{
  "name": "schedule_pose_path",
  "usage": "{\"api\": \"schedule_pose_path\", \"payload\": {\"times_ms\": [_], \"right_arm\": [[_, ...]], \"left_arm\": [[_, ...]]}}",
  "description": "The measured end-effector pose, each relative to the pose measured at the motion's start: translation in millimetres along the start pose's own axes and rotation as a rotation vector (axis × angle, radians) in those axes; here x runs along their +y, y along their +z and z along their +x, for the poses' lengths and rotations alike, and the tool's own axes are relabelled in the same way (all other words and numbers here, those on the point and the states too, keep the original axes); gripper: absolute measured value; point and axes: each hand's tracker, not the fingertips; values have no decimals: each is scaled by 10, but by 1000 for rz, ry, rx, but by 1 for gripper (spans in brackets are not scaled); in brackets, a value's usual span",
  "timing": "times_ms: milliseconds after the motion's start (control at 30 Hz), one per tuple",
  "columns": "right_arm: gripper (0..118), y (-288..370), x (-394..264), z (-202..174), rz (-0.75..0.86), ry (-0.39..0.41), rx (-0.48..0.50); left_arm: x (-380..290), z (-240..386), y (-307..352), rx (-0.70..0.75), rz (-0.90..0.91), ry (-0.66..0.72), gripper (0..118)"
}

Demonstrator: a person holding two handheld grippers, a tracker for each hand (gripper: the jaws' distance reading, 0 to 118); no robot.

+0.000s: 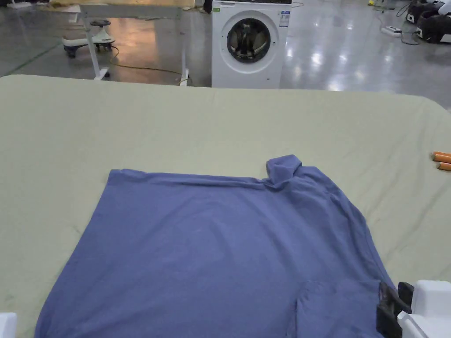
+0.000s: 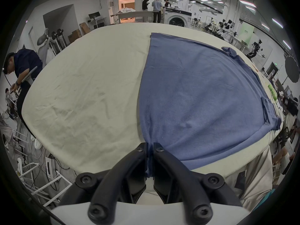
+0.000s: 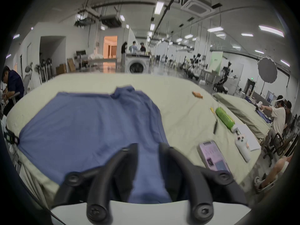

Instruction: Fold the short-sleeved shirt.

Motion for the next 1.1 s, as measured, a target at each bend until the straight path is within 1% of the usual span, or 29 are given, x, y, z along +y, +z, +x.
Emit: {"api": "schedule_pose_path", "payload": {"times_ms": [33,67,167,233,300,333,367,400,467,533,600,700,800,867,933,1000,1100], "right_arm": [[42,9,-37,82,-47,6,-2],[49,7,-91,159,-89,2,-4],[50,-39,-286,308,-173,6,13],[50,-107,-412,364,-251,-18,32],[49,-187,-546,381,-299,-43,71],[48,-227,-604,371,-326,-44,96],[42,-262,-652,351,-346,-46,115],[33,-282,-684,332,-340,-48,116],[10,-272,-691,282,-308,-53,135],[8,-288,-645,246,-316,-45,138],[6,-276,-595,217,-324,-13,125],[6,-183,-499,264,-289,-18,119],[6,-68,-305,348,-228,-64,130],[6,-28,-145,393,-202,-76,135],[6,-46,13,412,-182,-67,135],[6,-111,180,432,-150,-77,138],[6,-265,435,416,-123,-73,139]], "left_arm": [[6,-8,11,-3,2,1,3],[7,-13,21,-6,4,2,3],[12,-18,47,-12,10,6,3],[12,-39,38,-15,12,15,3],[11,-52,40,-20,14,22,3],[10,-59,42,-22,14,27,3],[8,-66,44,-25,15,31,3],[6,-72,44,-27,16,34,3],[3,-93,50,-34,16,43,3],[7,-116,68,-42,22,59,3],[20,-136,97,-49,31,66,3],[74,-184,193,-72,70,97,3],[195,-162,343,-102,123,116,3],[324,-135,396,-104,164,106,3],[484,-79,420,-100,180,90,3],[662,-45,424,-99,211,69,3],[973,-9,386,-105,244,62,3]]}}
